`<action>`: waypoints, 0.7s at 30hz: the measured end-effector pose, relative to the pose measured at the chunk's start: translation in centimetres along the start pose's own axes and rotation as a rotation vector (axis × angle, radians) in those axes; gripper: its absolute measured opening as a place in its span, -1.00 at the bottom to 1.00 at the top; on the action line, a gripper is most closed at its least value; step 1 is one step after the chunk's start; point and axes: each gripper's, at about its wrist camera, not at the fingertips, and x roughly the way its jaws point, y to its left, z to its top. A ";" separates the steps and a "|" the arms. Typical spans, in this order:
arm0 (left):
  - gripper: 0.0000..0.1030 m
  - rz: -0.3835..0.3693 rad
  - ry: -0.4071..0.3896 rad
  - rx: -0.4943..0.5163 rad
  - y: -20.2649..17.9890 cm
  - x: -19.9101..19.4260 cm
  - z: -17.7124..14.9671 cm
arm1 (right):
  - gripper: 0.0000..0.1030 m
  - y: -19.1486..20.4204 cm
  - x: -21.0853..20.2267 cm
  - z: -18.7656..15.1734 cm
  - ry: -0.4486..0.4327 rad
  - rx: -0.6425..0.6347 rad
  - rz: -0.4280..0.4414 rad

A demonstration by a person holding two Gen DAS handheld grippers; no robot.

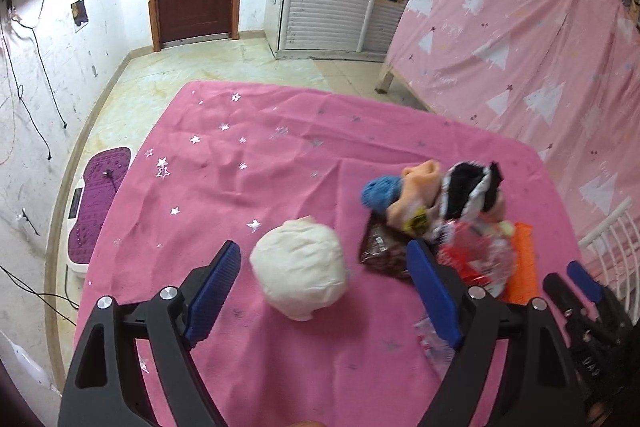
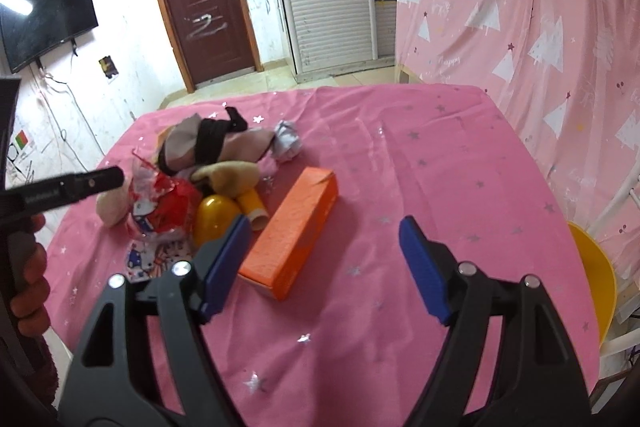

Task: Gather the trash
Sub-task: 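Grasp the red plastic bag with the right tool while the left grasps the white ball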

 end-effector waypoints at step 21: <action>-0.13 0.063 0.002 0.083 0.7 2.0 -1.8 | 0.22 8.7 1.4 1.3 0.013 -0.152 0.201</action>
